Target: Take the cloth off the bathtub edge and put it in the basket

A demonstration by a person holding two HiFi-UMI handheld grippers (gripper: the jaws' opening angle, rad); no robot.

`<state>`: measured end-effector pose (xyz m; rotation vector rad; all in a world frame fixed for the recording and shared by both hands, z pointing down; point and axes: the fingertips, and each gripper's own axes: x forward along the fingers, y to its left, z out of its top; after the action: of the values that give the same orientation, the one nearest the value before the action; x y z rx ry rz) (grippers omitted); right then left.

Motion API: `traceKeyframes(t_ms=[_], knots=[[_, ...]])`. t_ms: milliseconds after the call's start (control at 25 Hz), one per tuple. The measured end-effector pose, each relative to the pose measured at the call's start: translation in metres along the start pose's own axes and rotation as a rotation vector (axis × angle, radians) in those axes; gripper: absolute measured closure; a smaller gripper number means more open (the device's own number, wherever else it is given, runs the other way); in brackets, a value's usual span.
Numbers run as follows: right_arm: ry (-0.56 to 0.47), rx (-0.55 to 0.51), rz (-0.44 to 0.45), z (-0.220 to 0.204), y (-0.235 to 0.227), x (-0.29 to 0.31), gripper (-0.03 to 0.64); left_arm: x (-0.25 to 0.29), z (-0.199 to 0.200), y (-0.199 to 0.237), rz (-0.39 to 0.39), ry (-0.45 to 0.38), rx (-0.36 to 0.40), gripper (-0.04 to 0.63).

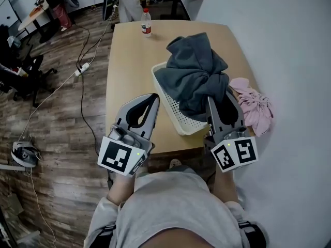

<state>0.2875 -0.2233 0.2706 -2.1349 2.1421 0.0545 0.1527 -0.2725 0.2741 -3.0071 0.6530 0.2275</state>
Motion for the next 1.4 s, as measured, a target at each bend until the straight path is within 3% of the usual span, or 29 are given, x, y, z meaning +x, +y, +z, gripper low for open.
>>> traceKeyframes(t_ms=[680, 1400], knots=[[0.083, 0.074, 0.196, -0.041, -0.047, 0.049, 0.474, 0.035, -0.021, -0.006, 0.207, 0.035, 0.028, 0.599], [0.351, 0.111, 0.318, -0.143, -0.053, 0.091, 0.474, 0.036, -0.051, 0.001, 0.360, 0.109, -0.007, 0.599]])
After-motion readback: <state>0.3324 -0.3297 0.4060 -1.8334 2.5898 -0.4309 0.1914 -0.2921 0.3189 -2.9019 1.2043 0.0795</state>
